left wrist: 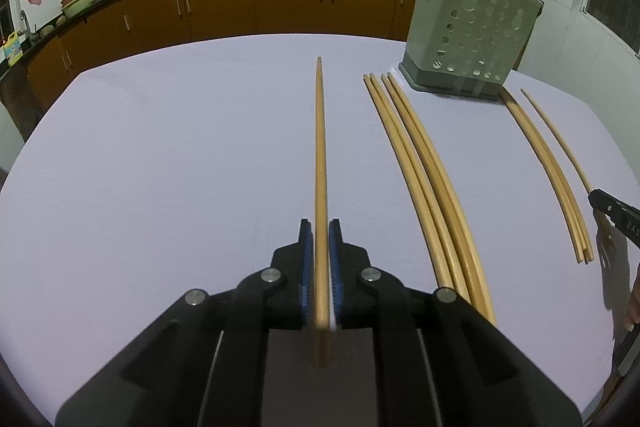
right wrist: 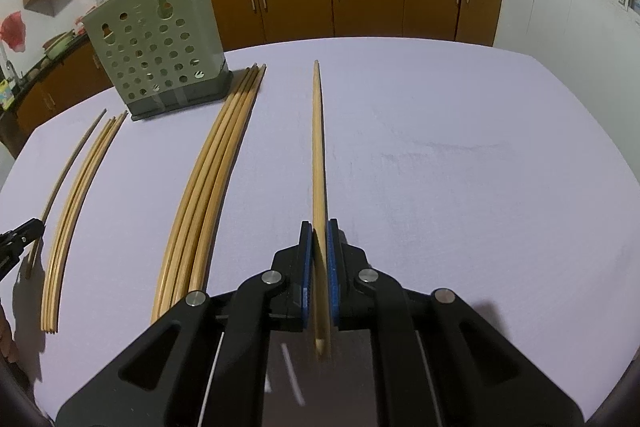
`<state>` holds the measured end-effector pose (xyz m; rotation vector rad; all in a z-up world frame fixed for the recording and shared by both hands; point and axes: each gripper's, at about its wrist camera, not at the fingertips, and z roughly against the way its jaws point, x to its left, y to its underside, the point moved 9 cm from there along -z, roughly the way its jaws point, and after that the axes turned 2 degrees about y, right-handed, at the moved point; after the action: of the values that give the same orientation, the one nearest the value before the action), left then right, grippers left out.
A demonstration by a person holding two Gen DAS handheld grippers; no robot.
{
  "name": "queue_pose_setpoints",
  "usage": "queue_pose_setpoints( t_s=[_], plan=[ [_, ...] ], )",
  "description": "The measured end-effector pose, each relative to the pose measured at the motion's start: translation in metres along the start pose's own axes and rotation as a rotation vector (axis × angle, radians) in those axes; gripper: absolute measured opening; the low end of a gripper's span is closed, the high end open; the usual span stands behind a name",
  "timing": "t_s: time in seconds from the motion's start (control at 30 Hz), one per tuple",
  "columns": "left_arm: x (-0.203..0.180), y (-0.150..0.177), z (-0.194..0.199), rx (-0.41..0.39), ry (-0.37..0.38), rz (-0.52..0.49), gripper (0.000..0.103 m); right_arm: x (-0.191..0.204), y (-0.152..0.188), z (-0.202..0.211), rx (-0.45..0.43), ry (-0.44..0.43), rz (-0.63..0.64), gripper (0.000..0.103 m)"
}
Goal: Organize utensils
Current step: 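Lift both held chopsticks upright and carry them over the green caddy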
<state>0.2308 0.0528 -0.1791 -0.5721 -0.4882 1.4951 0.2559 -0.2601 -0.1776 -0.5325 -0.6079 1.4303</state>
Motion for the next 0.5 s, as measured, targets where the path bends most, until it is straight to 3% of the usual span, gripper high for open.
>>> queue_pose_setpoints(
  t_s=[0.1, 0.17, 0.5],
  plan=[
    [0.000, -0.004, 0.004, -0.007, -0.001, -0.013, 0.008, -0.002, -0.007, 0.009, -0.037, 0.016, 0.014, 0.008],
    [0.002, -0.015, 0.020, -0.056, -0.002, -0.022, 0.008, -0.004, -0.018, 0.026, -0.096, 0.019, 0.014, 0.008],
    [0.018, -0.118, 0.126, -0.403, 0.001, 0.000, 0.008, -0.003, -0.100, 0.120, -0.403, -0.002, 0.001, 0.008]
  ],
)
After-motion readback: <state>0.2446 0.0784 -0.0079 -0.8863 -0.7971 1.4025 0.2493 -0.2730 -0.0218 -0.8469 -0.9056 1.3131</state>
